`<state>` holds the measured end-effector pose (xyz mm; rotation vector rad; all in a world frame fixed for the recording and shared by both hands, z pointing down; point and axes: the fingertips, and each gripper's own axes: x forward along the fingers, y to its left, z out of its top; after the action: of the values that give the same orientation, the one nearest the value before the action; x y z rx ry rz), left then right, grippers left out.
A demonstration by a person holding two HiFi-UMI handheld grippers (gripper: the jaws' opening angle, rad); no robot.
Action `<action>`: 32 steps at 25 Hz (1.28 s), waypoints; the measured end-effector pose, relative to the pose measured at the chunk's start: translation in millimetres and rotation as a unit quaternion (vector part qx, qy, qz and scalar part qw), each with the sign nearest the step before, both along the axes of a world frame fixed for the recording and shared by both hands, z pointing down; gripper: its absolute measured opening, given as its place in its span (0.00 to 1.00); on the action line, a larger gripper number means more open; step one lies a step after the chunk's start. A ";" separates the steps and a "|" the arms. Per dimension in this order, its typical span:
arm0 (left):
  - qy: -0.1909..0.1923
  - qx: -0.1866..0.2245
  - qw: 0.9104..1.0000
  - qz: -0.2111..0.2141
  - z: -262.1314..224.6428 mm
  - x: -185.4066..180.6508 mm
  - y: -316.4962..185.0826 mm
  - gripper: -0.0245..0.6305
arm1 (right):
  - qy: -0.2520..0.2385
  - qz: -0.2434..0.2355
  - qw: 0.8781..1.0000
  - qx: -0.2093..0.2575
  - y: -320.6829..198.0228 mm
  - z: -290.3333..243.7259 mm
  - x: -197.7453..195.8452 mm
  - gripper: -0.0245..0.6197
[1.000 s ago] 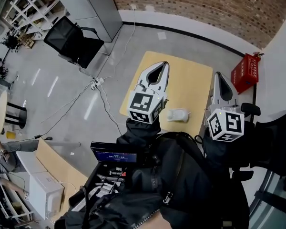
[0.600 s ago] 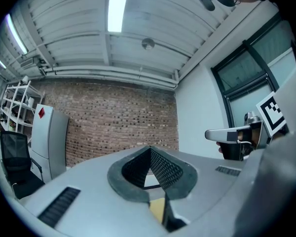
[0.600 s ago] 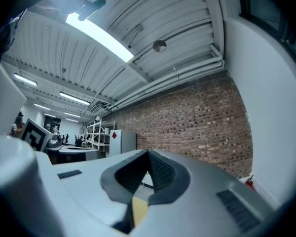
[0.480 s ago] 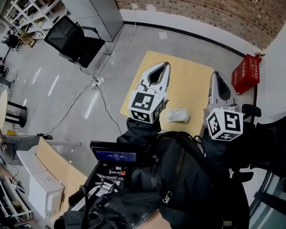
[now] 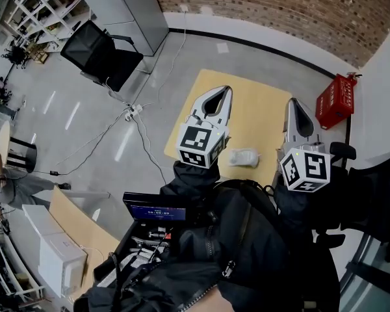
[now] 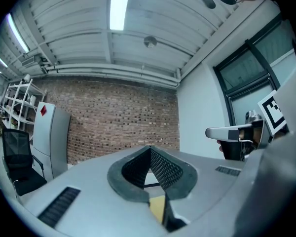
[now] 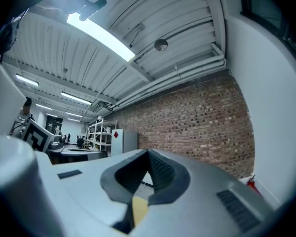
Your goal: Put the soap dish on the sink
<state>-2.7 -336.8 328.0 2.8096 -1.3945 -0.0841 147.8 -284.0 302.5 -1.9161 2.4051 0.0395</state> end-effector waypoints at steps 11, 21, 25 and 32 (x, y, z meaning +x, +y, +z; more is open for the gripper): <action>-0.003 -0.007 1.000 0.008 7.5 3.7 4.3 0.04 | 0.005 0.004 1.000 -0.004 5.1 4.6 0.1 0.05; -0.004 -0.011 1.000 0.009 9.8 2.3 4.2 0.04 | 0.006 0.003 1.000 -0.006 5.8 6.6 -1.7 0.05; -0.003 -0.012 1.000 0.009 10.7 3.3 4.3 0.04 | 0.007 0.002 1.000 -0.007 5.6 8.3 -0.9 0.05; -0.004 -0.013 1.000 0.009 12.4 3.6 3.5 0.04 | 0.014 -0.003 1.000 -0.005 5.4 7.8 -3.9 0.05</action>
<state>0.9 -333.3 340.3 2.8026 -1.3623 -0.0546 143.9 -278.7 310.2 -1.9257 2.4336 0.0557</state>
